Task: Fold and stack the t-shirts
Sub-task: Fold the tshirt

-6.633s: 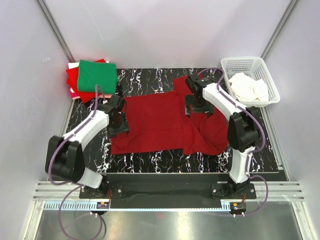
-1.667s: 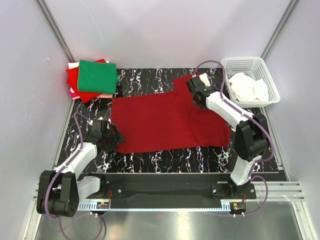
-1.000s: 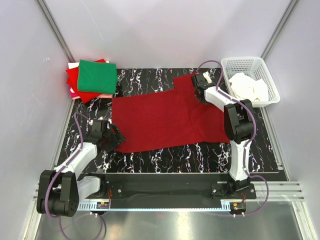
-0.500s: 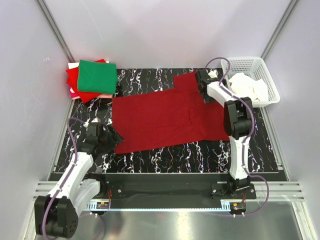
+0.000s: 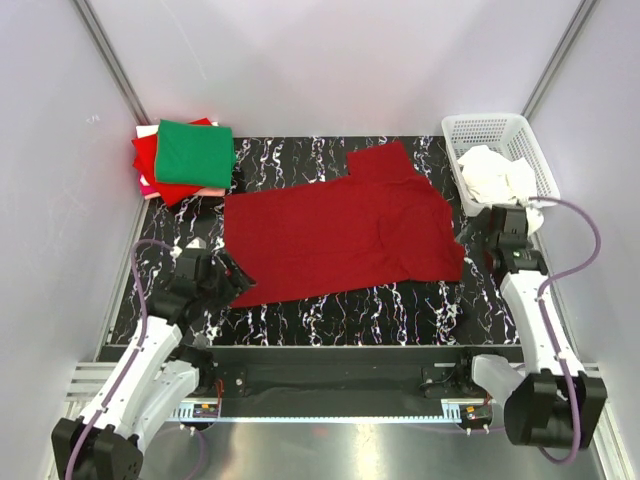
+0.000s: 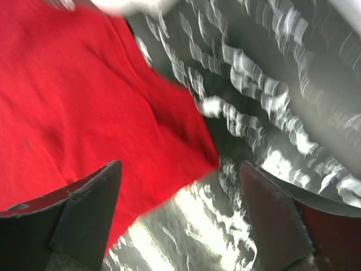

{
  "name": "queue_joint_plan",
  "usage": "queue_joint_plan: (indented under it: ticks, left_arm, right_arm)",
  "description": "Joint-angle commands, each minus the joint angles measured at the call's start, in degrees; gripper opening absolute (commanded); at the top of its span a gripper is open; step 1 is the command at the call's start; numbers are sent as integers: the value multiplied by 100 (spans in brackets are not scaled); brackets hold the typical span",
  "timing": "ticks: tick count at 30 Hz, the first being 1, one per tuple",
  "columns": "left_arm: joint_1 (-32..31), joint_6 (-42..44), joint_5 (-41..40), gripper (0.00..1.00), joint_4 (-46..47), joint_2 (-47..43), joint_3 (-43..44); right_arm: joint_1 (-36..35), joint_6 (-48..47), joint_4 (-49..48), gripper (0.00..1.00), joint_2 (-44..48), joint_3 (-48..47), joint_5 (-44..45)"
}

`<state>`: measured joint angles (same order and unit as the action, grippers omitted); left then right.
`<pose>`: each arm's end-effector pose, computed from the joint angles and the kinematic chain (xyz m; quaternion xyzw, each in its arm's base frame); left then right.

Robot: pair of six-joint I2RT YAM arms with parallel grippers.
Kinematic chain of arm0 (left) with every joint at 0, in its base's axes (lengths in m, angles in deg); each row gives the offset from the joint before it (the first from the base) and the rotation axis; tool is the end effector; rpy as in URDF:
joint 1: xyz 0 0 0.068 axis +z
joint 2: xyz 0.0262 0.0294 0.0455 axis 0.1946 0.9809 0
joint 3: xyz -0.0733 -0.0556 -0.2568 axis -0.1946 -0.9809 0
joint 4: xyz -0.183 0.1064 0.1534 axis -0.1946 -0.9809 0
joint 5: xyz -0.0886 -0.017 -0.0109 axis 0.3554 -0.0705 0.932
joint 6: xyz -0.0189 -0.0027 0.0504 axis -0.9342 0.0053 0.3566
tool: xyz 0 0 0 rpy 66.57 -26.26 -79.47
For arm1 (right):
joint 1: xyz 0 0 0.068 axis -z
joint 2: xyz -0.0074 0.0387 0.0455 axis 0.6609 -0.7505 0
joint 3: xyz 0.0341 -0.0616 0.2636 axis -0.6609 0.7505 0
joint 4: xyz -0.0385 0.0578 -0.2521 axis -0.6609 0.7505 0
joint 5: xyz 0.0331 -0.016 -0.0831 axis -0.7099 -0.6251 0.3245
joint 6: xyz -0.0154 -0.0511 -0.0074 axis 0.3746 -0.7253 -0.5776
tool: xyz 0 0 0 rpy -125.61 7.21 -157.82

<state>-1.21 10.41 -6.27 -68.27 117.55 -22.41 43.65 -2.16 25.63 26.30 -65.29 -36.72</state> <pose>0.1398 -0.0334 0.2146 -0.2704 0.8978 -0.2003 0.2841 0.2200 -0.0183 0.2856 0.3055 0.8573 -0.0261 0.4136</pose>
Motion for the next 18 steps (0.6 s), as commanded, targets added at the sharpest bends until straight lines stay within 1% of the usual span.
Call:
queue_joint_plan:
  ticks: [1,2,3,4,5,7,10,16,18]
  left_arm:
    - [-190,-314,-276,79,-55,-76,-14]
    - [-207,-314,-276,79,-2,-59,-92]
    - [-216,-323,-285,79,24,-15,-128]
    - [-225,-332,-293,79,42,-6,-154]
    - [-243,-340,-302,79,95,12,-189]
    - [-278,-349,-355,79,121,38,-216]
    - [-304,-358,-381,79,227,91,-286]
    - [-331,-367,-381,79,648,328,-611]
    - [-331,-349,-381,81,728,468,-673]
  right_arm:
    - [325,610,-673,89,-145,974,-1867]
    - [482,663,-752,87,-206,1072,-2098]
    - [536,698,-927,84,-311,1264,-2509]
    - [588,733,-1024,82,-347,1362,-2687]
    - [632,855,-1295,81,-365,1485,-2819]
    - [650,996,-1499,79,-356,1835,-2926]
    - [659,1120,-1772,76,-452,2083,-2778]
    - [957,1015,-1860,69,-865,1900,-2549]
    - [1168,953,-1860,66,-1032,1847,-2461]
